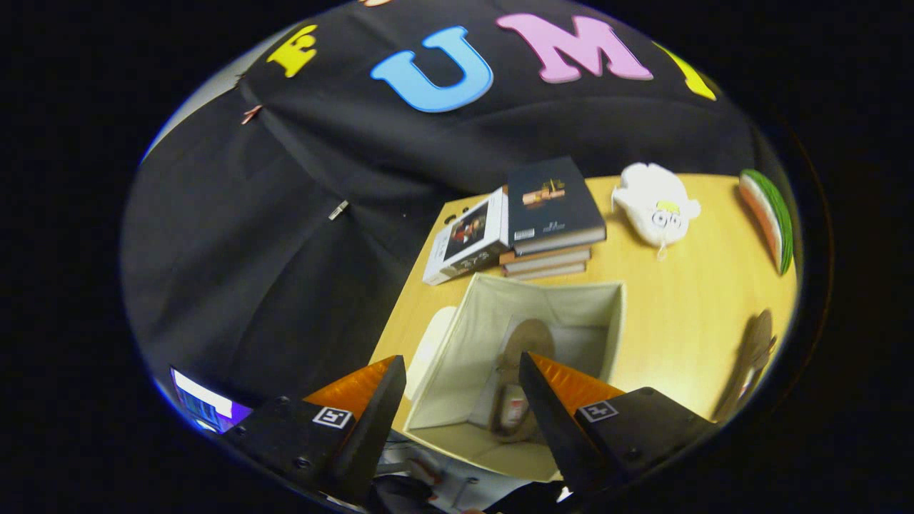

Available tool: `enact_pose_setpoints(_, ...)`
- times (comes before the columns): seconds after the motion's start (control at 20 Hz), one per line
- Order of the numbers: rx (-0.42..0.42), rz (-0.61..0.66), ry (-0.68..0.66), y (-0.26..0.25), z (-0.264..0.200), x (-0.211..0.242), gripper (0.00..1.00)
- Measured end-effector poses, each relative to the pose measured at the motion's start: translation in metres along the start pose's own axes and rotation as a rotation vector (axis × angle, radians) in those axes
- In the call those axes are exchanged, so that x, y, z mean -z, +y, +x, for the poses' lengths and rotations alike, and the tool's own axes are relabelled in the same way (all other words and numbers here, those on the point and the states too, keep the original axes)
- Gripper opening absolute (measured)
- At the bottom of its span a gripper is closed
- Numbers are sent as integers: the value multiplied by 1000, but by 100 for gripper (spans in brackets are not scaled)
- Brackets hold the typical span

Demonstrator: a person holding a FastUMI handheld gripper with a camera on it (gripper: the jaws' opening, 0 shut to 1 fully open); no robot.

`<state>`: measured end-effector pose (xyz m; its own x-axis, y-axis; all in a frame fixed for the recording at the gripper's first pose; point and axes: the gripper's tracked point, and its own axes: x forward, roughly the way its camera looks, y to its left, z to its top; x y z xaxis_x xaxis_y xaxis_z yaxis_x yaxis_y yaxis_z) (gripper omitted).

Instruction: Open the storage box then place both shoes into the box .Put the left shoe in first, then the right shoe, with the right side of both shoes facing outward in a uniform manner.

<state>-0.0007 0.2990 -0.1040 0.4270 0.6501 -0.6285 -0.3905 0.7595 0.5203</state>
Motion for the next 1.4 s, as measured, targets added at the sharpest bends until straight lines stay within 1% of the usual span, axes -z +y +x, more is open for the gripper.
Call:
enact_pose_setpoints(0.1,10,-27,-41,-20,-32,-11,98)
enact_pose_setpoints(0.2,38,-33,-64,-54,-63,-13,98)
enact_pose_setpoints(0.4,150,-79,-61,-140,-110,-3,98)
enact_pose_setpoints(0.55,201,-98,-43,-200,-137,6,99)
enact_pose_setpoints(0.7,258,-147,-48,-261,-163,12,99)
enact_pose_setpoints(0.75,268,-156,-42,-278,-168,18,99)
enact_pose_setpoints(0.95,267,-150,-17,-330,-176,47,99)
enact_pose_setpoints(1.15,325,-128,27,-384,-182,81,98)
enact_pose_setpoints(1.4,383,-110,113,-431,-174,128,99)
